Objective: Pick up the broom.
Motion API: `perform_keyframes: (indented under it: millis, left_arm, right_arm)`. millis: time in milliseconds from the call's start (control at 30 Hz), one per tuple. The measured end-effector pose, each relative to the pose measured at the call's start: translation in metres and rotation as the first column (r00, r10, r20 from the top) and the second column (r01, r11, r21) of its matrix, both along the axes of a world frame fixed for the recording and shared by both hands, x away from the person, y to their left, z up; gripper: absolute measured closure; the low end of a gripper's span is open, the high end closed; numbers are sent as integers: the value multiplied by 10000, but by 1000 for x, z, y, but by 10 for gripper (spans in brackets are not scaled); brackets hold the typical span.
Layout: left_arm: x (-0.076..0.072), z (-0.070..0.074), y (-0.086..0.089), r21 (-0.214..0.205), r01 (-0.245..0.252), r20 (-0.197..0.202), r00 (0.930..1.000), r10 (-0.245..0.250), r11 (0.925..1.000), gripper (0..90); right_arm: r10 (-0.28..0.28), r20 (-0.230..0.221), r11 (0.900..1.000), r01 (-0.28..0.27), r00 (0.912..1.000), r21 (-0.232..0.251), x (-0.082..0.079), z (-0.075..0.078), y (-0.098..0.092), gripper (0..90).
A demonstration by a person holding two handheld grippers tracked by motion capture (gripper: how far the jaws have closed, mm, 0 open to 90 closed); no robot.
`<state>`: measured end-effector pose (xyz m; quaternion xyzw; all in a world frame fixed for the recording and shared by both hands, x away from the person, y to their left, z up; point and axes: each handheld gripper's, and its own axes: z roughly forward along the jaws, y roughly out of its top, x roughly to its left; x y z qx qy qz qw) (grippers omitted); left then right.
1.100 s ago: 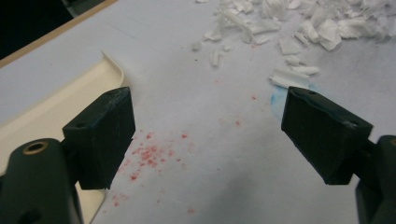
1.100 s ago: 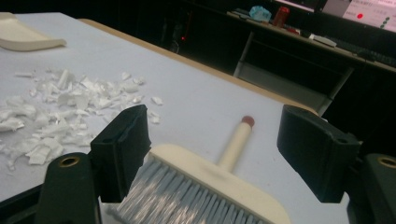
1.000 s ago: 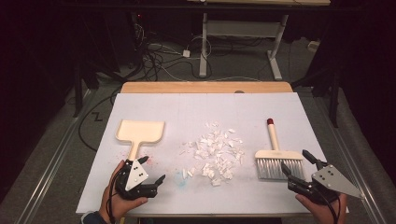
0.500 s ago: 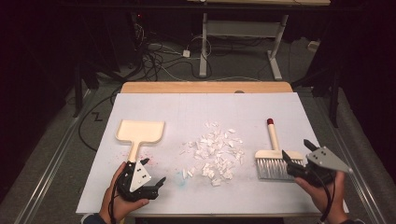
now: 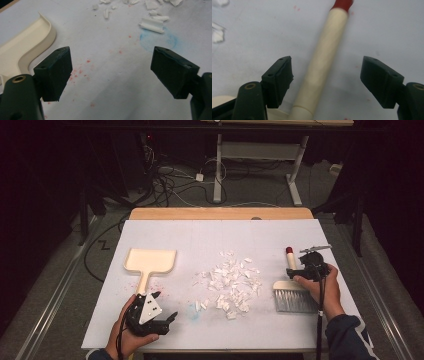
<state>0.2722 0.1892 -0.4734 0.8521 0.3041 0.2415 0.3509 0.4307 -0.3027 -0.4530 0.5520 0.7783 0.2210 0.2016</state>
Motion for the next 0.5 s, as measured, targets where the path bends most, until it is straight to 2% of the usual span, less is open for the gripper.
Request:
perform_keyframes:
  millis: [33,67,133,267,300,367,500]
  left_arm:
    - [1,0,1,-47,-15,-43,10000,15,10000,165]
    - [1,0,1,-80,-48,-106,9999,47,10000,165]
    - [2,0,2,-159,-71,-143,9999,68,9998,165]
    - [1,0,0,-139,45,-177,9998,-47,9999,165]
    - [1,0,0,-139,45,-177,9998,-47,9999,166]
    - [0,1,-1,-145,114,-144,9998,-116,9998,165]
    - [1,0,-3,-134,112,-160,9998,-114,9998,165]
  right_arm:
    - [-4,-263,9998,9,9997,183,3,-4,0,296]
    - [-36,-254,9995,44,9997,314,4,-5,0,306]
    - [70,-319,9996,-61,9995,273,6,-4,2,395]
    - [346,-203,9988,-339,9992,341,5,-3,6,569]
    - [346,-203,9988,-339,9992,341,5,-3,6,569]
    - [256,-131,9980,-248,9996,582,5,-4,5,645]
    - [249,-48,9981,-246,9997,561,5,-4,4,665]
